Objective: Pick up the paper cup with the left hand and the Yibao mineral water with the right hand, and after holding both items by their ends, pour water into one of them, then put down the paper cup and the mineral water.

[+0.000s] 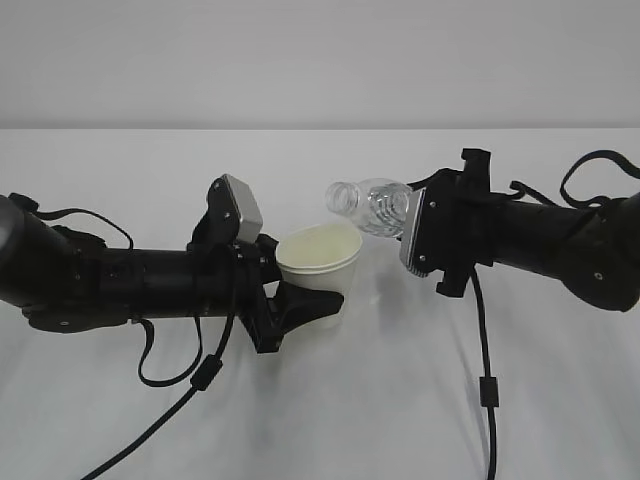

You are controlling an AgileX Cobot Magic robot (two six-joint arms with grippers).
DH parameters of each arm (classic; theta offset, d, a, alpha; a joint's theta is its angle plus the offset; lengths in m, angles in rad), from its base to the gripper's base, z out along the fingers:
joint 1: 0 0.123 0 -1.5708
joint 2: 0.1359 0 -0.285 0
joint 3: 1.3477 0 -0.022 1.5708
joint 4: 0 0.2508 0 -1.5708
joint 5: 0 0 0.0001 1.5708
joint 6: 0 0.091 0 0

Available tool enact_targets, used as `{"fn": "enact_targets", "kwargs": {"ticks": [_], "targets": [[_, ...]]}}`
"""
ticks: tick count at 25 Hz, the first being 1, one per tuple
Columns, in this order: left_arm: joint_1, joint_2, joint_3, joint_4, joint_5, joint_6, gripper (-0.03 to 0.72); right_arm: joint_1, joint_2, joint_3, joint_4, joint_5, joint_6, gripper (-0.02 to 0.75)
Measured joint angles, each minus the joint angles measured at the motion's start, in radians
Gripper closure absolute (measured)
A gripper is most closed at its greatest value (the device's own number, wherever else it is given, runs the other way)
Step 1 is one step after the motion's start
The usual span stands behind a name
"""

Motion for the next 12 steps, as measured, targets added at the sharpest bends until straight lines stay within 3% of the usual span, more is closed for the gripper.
{"fn": "enact_targets", "kwargs": {"ticks": [12], "targets": [[0.000,0.000,0.000,0.000,0.005,0.000,0.266,0.000,0.000,0.000,0.040,0.000,-0.161,0.260]]}}
